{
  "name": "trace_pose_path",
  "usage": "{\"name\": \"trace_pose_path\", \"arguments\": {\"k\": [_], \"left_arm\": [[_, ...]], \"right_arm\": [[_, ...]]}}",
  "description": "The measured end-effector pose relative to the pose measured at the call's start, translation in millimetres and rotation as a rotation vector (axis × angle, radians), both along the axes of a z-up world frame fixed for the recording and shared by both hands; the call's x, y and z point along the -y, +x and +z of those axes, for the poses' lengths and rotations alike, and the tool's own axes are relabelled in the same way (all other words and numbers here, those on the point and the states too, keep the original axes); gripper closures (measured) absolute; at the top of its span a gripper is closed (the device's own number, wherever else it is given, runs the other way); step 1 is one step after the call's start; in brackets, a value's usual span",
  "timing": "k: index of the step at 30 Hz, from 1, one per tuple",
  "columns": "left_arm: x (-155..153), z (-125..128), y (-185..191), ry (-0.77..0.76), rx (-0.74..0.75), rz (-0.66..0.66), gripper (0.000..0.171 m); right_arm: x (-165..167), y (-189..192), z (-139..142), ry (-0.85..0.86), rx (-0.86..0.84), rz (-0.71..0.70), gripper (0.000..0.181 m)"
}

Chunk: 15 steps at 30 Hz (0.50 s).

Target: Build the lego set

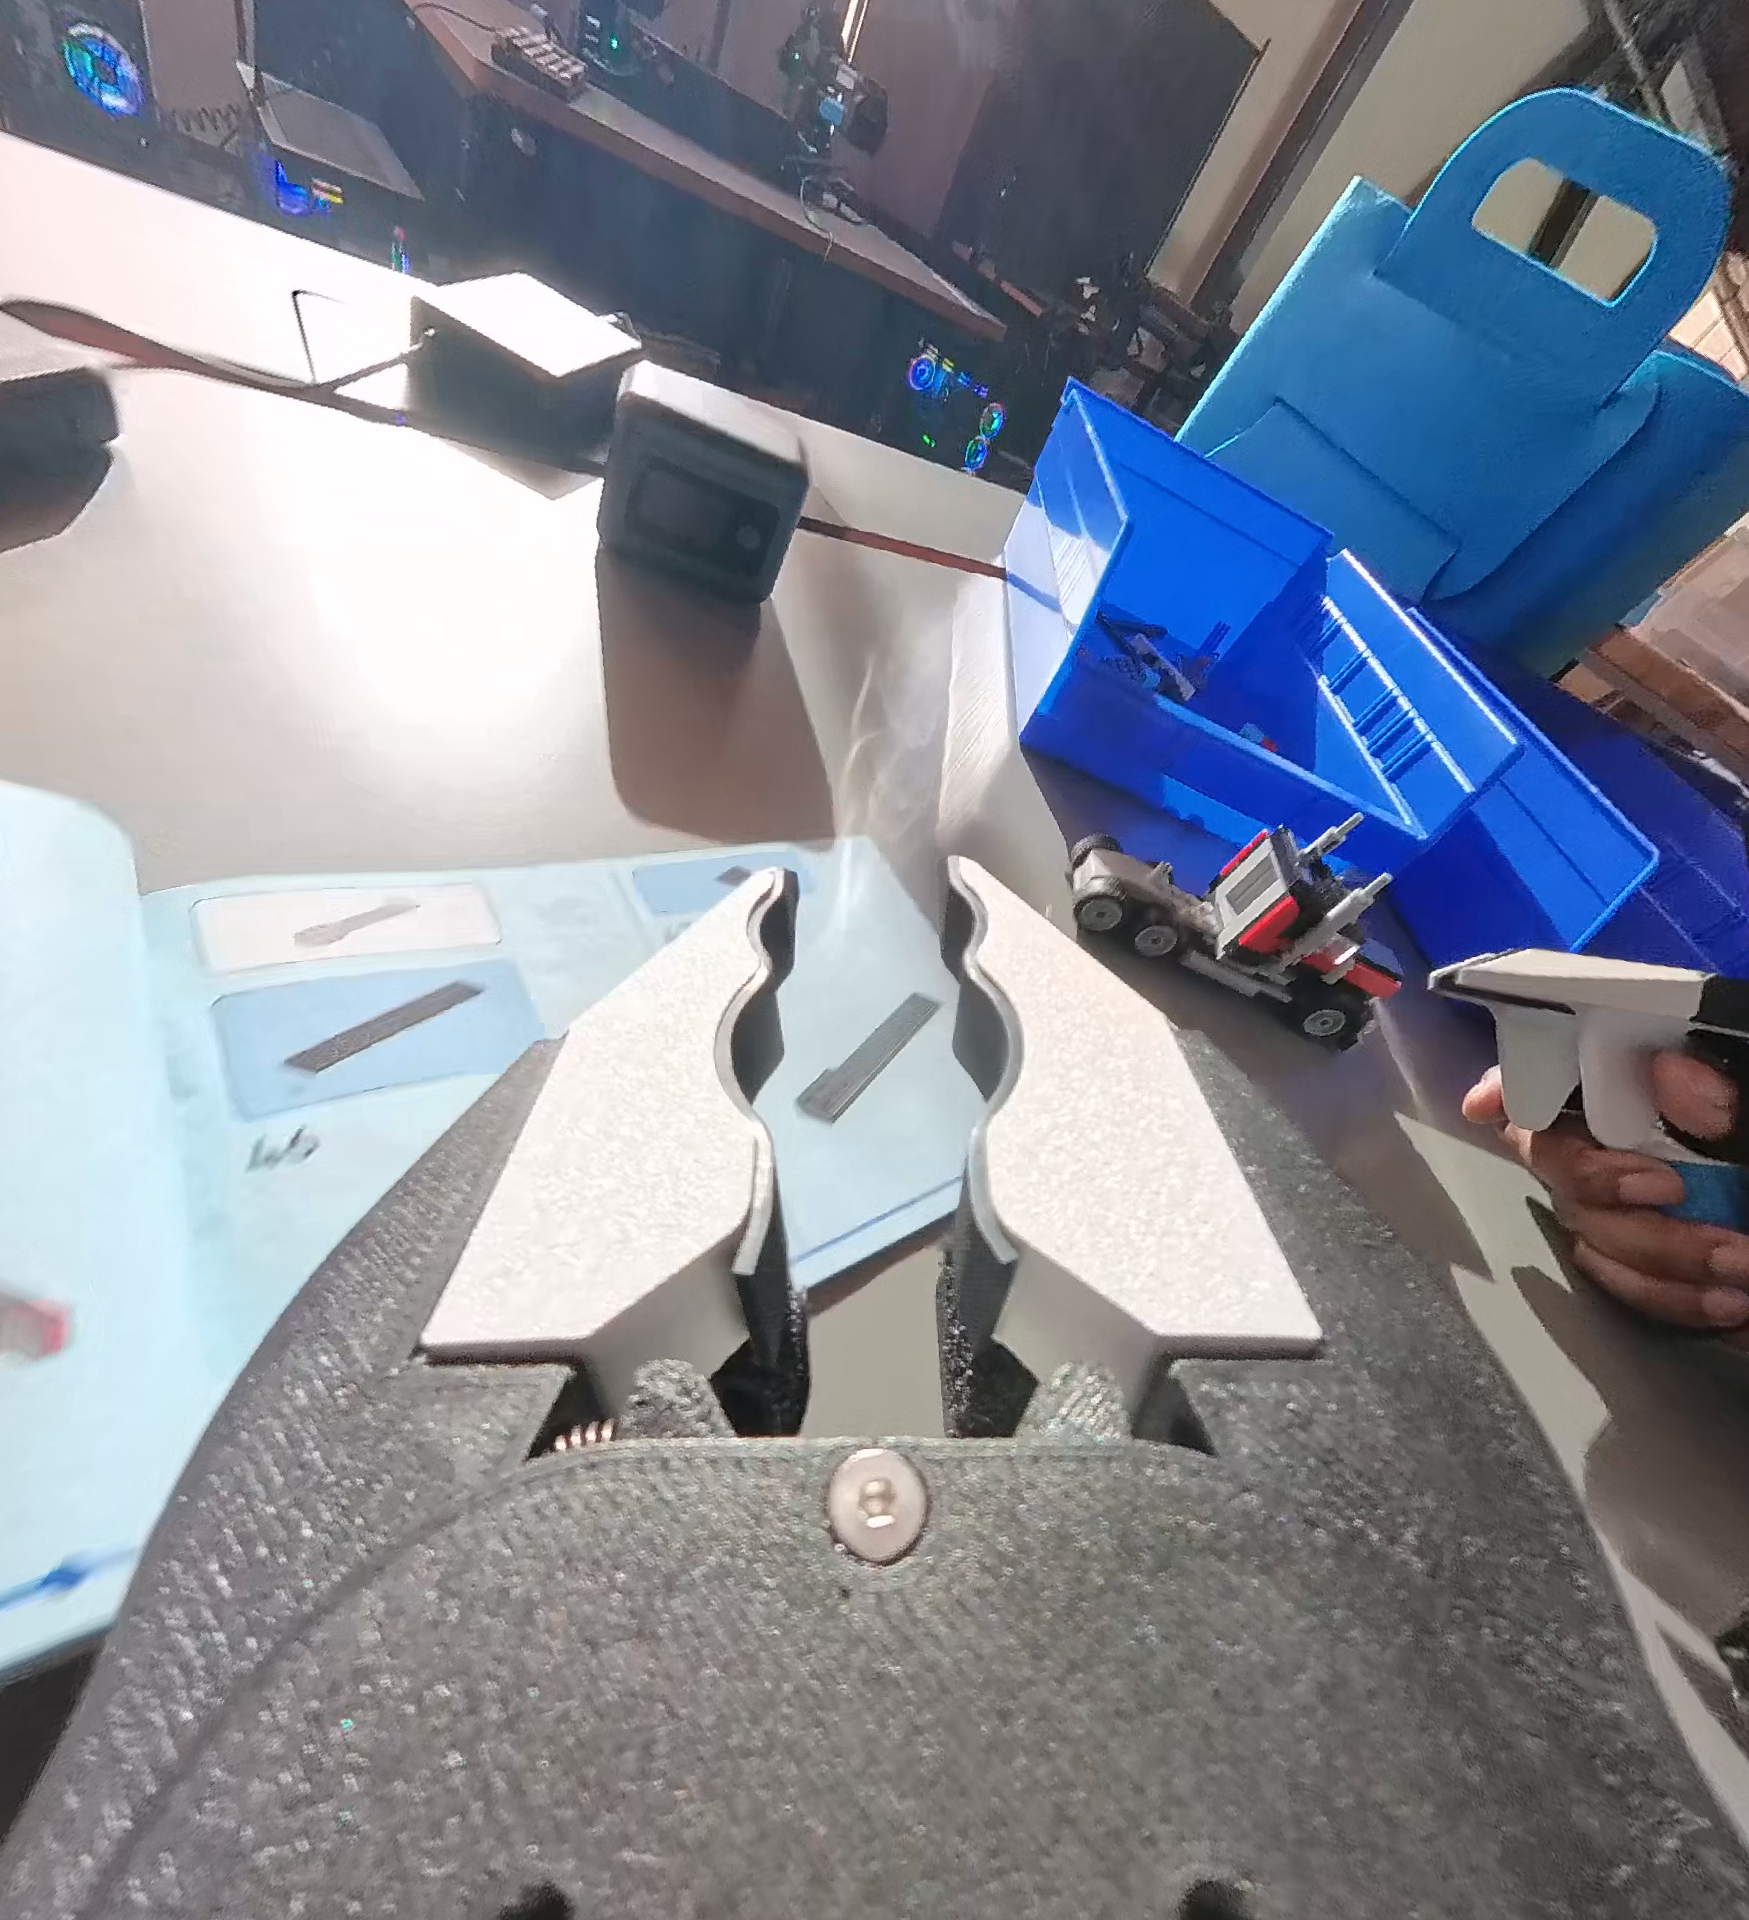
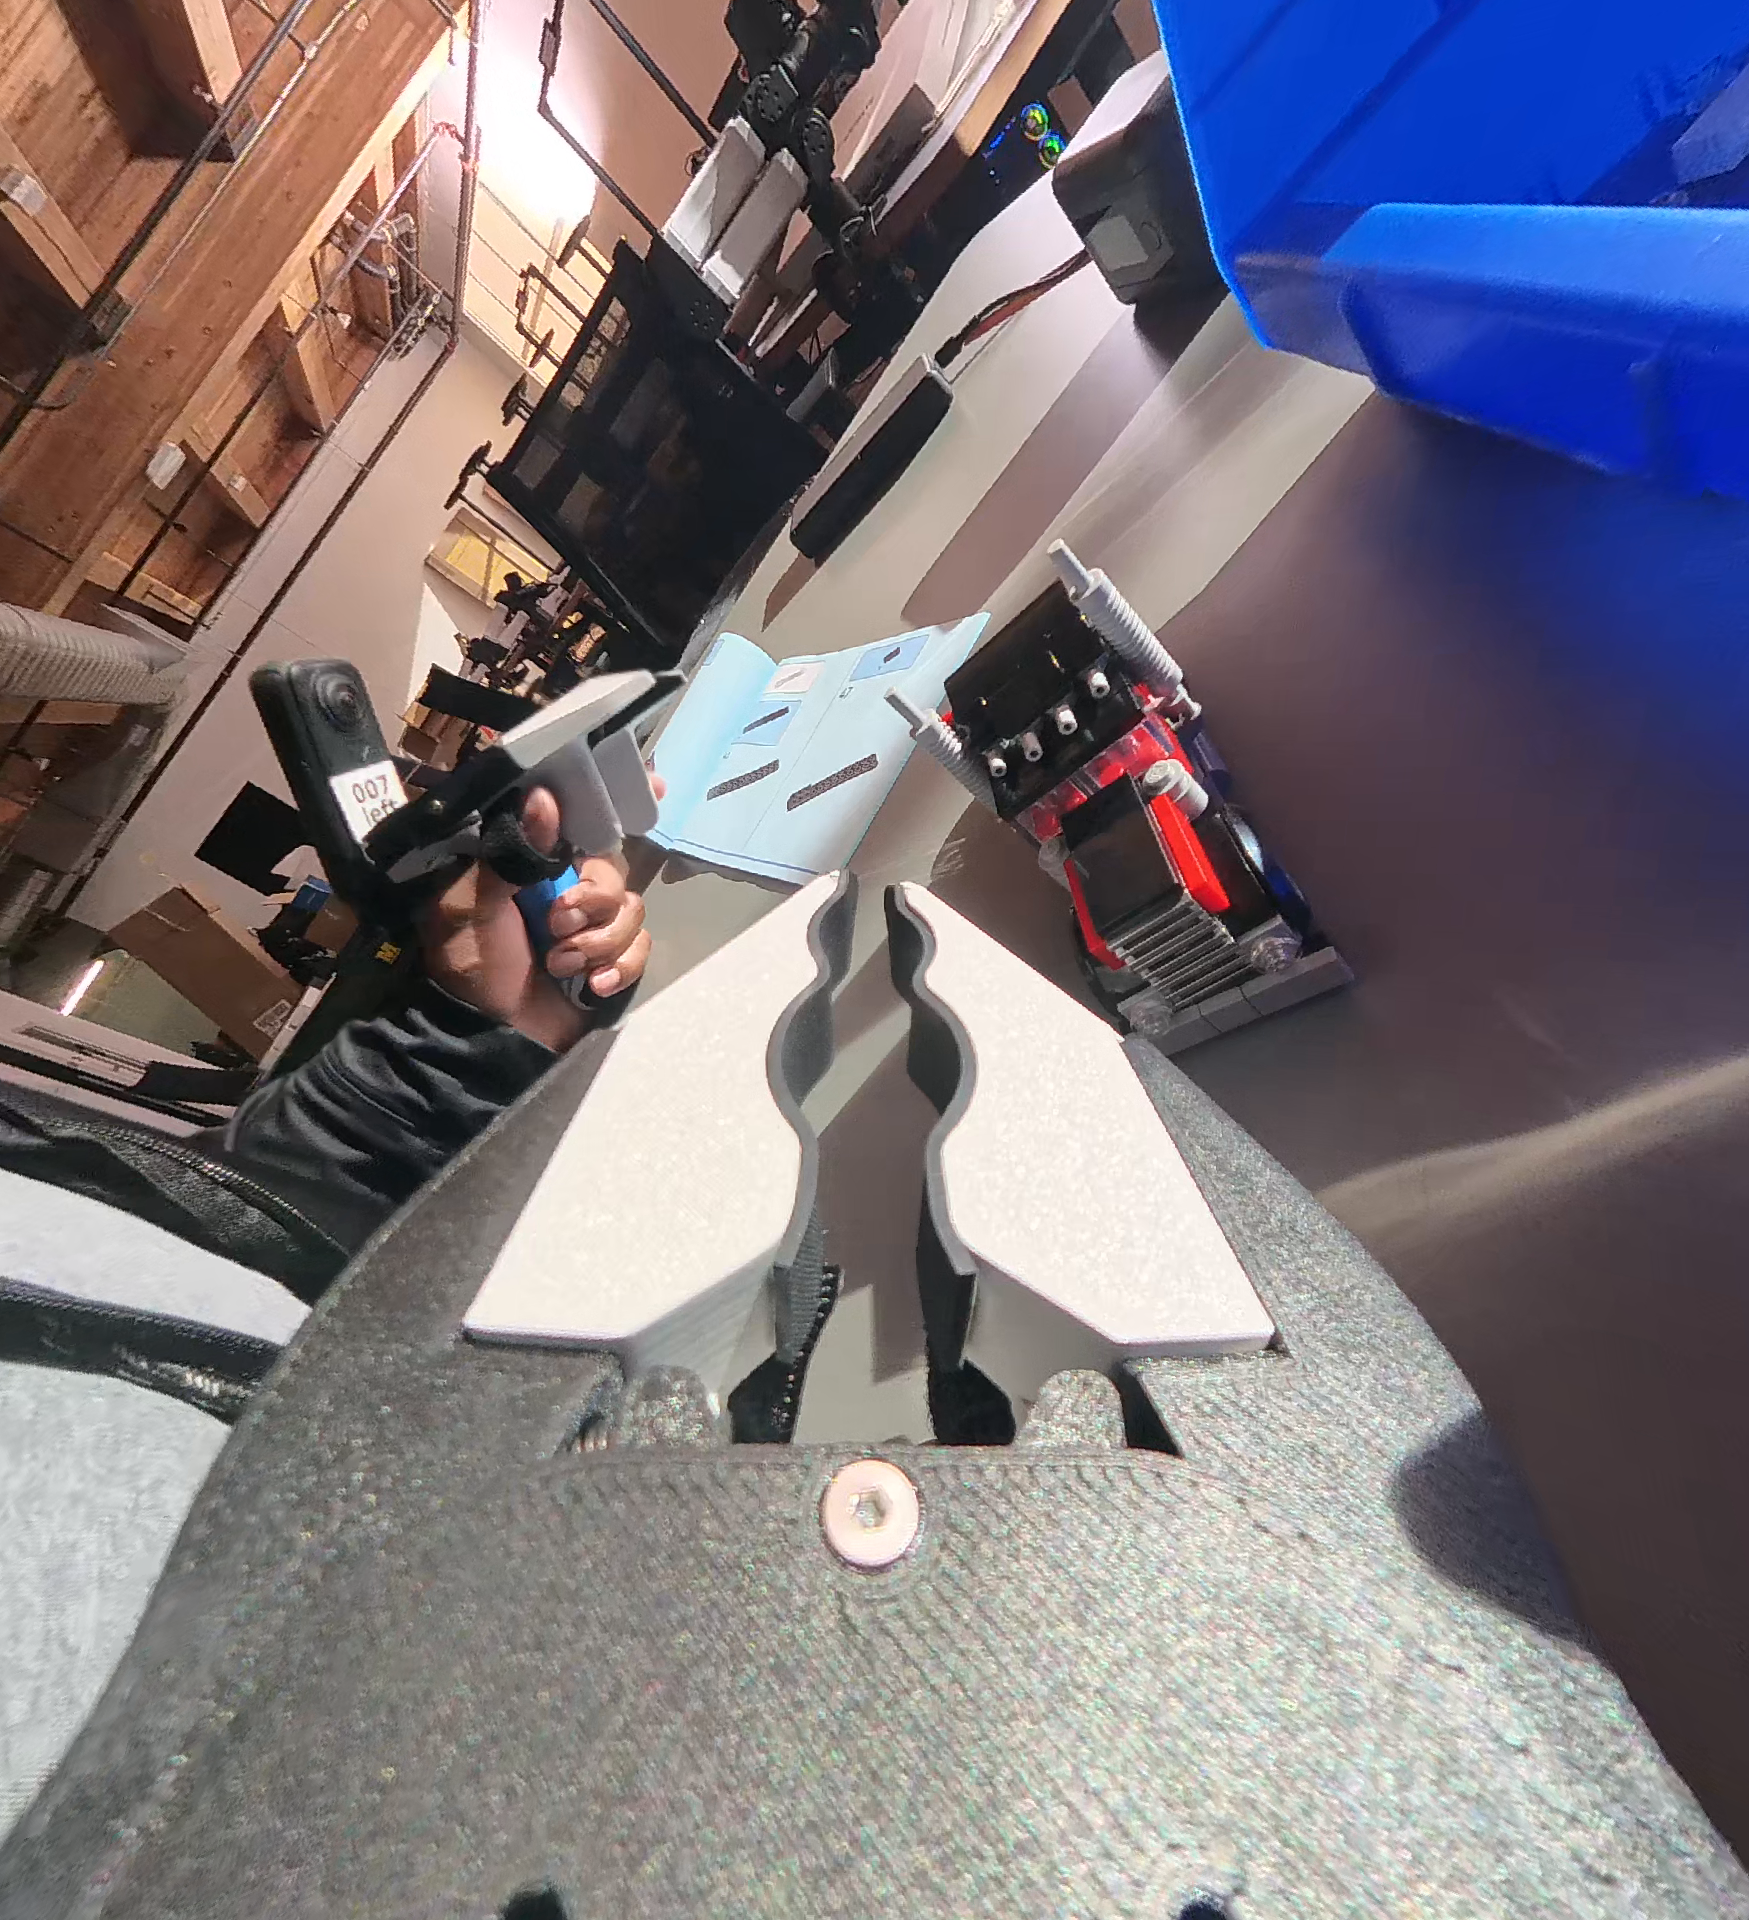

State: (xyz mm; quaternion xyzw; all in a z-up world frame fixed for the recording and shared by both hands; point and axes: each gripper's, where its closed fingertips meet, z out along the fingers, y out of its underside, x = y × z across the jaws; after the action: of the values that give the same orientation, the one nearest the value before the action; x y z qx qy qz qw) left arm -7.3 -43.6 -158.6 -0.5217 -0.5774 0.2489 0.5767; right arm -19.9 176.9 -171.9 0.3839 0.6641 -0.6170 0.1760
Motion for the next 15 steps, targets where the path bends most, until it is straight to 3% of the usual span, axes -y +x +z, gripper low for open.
{"name": "trace_pose_path", "arguments": {"k": [2,4,7,9,15], "left_arm": [[-35,25,-14,-0.013,-0.044,-0.129,0.143],[-78,48,-36,-0.119,-0.034,-0.306,0.14],[-130,60,-73,-0.257,0.044,-0.516,0.129],[-158,59,-96,-0.309,0.078,-0.635,0.126],[-211,22,-147,-0.535,0.21,-0.868,0.118]], "right_arm": [[0,0,0,-0.001,0.003,0.001,0.174],[0,0,0,0.003,-0.001,-0.002,0.174],[0,0,0,0.006,-0.005,-0.002,0.174],[0,0,0,0.004,-0.005,-0.001,0.174],[-1,-1,1,-0.01,0.007,-0.002,0.174]]}}
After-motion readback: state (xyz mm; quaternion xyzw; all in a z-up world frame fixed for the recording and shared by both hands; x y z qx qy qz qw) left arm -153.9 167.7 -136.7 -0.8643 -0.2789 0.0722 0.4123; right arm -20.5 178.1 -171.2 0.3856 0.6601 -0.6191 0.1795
